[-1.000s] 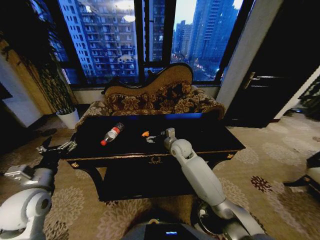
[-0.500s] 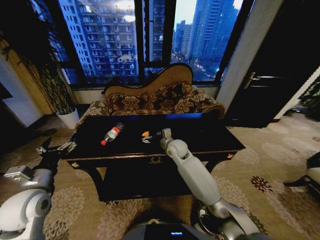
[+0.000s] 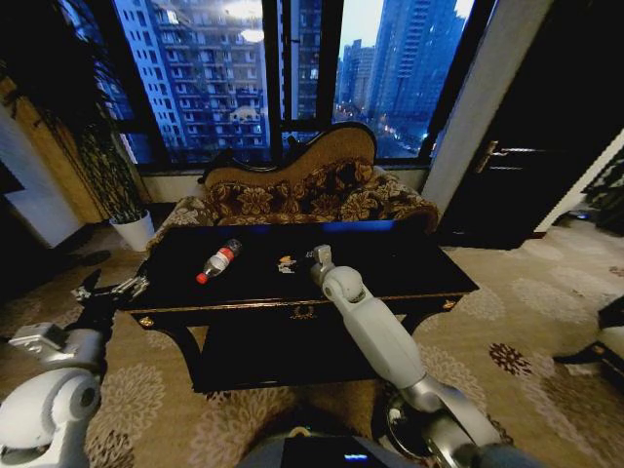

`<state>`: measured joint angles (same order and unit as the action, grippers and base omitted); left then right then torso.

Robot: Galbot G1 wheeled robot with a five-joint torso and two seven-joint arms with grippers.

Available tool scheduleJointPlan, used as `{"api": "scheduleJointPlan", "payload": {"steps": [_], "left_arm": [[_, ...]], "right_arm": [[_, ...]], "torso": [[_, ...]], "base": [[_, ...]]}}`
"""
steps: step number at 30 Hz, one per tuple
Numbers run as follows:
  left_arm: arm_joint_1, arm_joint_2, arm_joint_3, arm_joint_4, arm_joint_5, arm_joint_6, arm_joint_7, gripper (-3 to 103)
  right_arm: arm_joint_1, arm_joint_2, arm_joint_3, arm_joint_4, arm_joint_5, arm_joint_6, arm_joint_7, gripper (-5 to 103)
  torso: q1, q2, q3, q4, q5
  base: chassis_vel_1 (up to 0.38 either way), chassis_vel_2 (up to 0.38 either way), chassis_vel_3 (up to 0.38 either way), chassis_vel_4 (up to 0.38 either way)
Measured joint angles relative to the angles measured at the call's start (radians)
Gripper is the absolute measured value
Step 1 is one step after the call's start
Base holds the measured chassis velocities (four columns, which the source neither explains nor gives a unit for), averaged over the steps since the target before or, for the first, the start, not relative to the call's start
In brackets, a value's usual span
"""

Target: Move to the front of the table and place the trash on the table into the trash bin.

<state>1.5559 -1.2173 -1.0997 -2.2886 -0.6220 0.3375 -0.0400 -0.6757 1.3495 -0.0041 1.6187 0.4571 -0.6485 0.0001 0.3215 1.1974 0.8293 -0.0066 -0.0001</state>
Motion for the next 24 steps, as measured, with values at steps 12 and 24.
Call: {"api": "scheduleJointPlan", "payload": {"steps": [12,24], "left_arm": [[-0.003,-0.002,0.005,0.023,0.002,-0.011,0.009,100],[-0.008,0.002,0.008,0.026,0.002,-0.013,0.012,100]], "right_arm": [[-0.024,0.018,0.005,-0.016,-0.023,0.017,0.000,88],[-0.020,0.008,0.010,-0.011,-0.018,0.016,0.000,44]], "torso": [[0.000,0.000,0.000,-0.0001,0.0000],[0.000,0.000,0.000,0.0000,0.0001]], "base": [[0.000,0.000,0.000,0.000],[0.000,0.000,0.000,0.000]]}}
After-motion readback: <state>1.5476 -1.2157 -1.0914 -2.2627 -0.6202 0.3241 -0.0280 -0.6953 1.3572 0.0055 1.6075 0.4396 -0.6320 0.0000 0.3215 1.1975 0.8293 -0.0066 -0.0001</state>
